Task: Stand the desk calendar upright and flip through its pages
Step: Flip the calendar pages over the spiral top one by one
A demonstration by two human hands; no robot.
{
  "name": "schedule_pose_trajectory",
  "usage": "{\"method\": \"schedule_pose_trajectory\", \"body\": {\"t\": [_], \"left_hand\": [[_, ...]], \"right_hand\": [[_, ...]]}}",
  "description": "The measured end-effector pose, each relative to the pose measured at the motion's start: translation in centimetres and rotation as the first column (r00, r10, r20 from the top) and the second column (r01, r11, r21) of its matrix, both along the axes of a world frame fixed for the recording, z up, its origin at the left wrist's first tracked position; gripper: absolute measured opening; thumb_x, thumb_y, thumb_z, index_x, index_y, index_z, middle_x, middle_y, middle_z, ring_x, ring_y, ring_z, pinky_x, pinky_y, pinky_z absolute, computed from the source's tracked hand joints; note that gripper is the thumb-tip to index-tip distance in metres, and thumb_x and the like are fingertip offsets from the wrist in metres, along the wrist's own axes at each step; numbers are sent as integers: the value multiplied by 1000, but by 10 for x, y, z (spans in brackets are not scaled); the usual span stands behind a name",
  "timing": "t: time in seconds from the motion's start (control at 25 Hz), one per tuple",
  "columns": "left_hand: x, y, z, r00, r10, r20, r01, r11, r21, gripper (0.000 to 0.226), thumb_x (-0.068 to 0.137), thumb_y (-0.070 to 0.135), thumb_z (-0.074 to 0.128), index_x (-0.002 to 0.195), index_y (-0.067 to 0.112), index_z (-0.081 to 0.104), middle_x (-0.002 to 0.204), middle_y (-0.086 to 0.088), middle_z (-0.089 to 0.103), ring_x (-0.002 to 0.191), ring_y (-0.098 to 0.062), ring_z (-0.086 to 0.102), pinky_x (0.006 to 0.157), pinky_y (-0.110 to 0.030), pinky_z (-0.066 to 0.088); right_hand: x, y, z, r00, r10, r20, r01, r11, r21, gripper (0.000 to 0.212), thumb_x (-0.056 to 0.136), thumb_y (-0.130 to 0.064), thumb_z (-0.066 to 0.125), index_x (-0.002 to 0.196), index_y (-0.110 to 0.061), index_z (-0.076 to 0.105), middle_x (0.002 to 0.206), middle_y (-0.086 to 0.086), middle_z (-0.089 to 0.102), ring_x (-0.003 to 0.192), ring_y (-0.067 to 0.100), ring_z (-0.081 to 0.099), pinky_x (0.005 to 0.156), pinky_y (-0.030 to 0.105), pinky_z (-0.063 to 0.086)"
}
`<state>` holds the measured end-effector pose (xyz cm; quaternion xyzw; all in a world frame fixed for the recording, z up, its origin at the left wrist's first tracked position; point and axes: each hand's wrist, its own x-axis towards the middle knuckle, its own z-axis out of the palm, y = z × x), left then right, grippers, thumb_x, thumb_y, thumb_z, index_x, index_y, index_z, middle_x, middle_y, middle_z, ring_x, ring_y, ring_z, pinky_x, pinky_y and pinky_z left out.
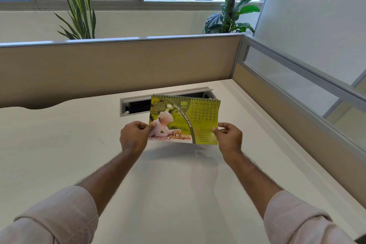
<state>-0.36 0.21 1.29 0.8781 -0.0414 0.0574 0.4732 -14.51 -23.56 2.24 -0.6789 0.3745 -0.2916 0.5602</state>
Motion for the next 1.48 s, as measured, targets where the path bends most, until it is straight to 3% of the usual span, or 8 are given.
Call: {"method": "schedule_pose_trajectory", "body": {"t": [0.28,0.4,0.52,0.72,0.84,0.96,1.2,1.48], "left_hand": [[-4,11,30,979,-195,60,204,951,-232,32,86,37,75,68,11,70,63,1,68,61,-17,62,56,-35,49],[0,14,58,957,-259,133,292,856,-427,35,93,32,66,62,17,69,54,11,63,52,-2,52,52,-25,42],[5,10,88,950,-270,157,311,766,-563,50,102,41,48,71,9,70,78,2,70,63,0,64,55,-15,48],[17,1,110,915,-377,146,391,738,-550,65,104,51,30,85,6,72,92,9,75,71,-3,73,49,-14,51],[25,-7,107,902,-413,128,420,766,-487,50,105,45,37,99,11,73,88,18,77,79,7,71,52,-9,51],[35,-12,94,879,-468,91,455,766,-455,34,104,39,45,105,14,69,91,21,78,84,2,73,59,-14,55],[52,-15,68,869,-494,15,455,788,-414,31,102,41,46,107,21,68,101,-1,80,96,-22,76,82,-40,63],[54,-17,60,888,-458,35,446,842,-304,37,103,36,49,121,9,67,108,-12,76,100,-25,74,87,-50,60]], "right_hand": [[-16,5,37,971,92,220,-144,962,231,11,86,-9,64,78,-13,70,74,2,72,65,15,67,55,26,52],[-18,4,58,957,84,279,-153,960,234,23,90,-26,58,72,-17,70,73,2,70,66,16,61,60,31,45],[-16,0,78,928,131,350,-210,957,200,35,89,-35,47,71,-18,72,79,6,72,77,20,59,66,35,45],[-4,-9,98,929,190,316,-208,978,23,38,80,-35,42,80,-22,78,113,0,71,97,16,54,75,37,45],[6,-15,103,932,226,284,-231,973,-17,35,79,-34,46,89,-20,76,107,-15,68,98,11,54,76,36,47],[17,-20,102,931,248,269,-256,967,-7,26,87,-27,49,92,-25,75,99,-22,67,94,10,56,74,33,46],[35,-36,85,934,271,234,-269,962,-41,30,94,-11,56,122,-13,67,109,-13,67,86,4,66,52,10,50],[43,-47,66,959,274,75,-258,950,-174,46,84,2,62,127,-13,63,120,8,65,93,16,56,62,16,55]]}}
